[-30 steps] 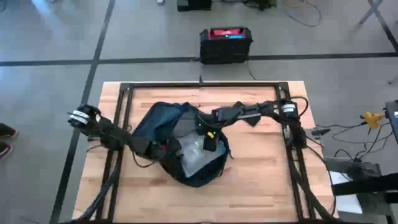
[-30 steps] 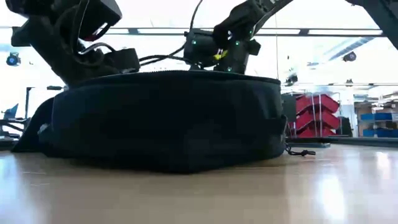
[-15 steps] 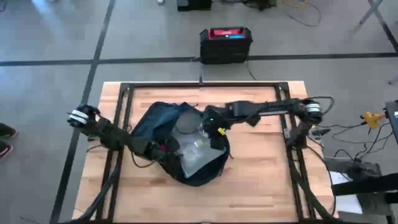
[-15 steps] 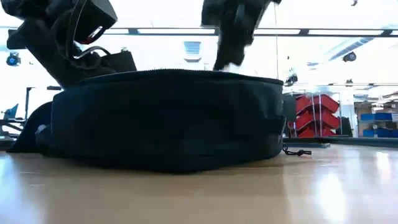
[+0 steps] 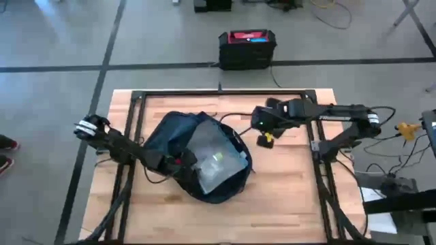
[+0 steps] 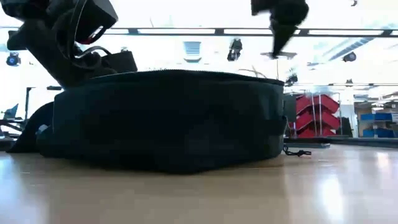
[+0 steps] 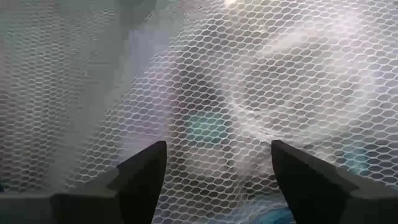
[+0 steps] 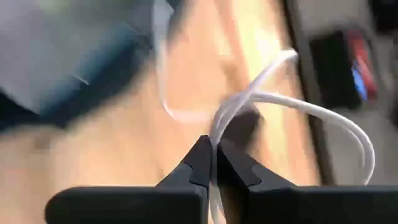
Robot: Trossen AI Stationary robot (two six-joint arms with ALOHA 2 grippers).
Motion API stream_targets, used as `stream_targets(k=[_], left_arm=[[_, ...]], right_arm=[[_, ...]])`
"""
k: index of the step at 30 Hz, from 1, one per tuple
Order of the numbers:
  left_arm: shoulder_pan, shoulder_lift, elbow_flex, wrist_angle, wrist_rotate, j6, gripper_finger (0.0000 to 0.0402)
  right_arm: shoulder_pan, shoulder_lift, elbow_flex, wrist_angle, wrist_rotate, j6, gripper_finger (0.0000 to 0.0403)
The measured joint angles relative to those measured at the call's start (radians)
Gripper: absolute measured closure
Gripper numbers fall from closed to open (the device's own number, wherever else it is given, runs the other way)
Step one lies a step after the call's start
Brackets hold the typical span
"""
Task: Unpack backpack
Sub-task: Remove the white charger cable from the black backpack
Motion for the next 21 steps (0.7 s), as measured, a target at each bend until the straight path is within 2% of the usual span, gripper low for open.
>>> stream_targets(k=[3,9,14,18,21], left_arm=[[0.000,-0.001,0.004,-0.002,-0.003,0.018,0.0129],[0.000,-0.001,0.005,-0.005,-0.005,0.020,0.0129],[0.000,-0.001,0.006,-0.010,-0.001,0.020,0.0129],[0.000,-0.001,0.006,-0.010,-0.001,0.020,0.0129],[0.001,-0.001,0.006,-0.011,-0.014,0.025,0.0129]], right_arm=[[-0.029,-0.003,-0.031,-0.057,0.055,0.060,0.0402],[-0.123,-0.033,-0.105,-0.143,0.275,0.221,0.0402],[-0.230,-0.100,-0.135,-0.141,0.331,0.251,0.0402],[-0.292,-0.175,-0.136,-0.063,0.290,0.193,0.0402],[-0.315,-0.239,-0.137,0.077,0.088,0.086,0.0402]])
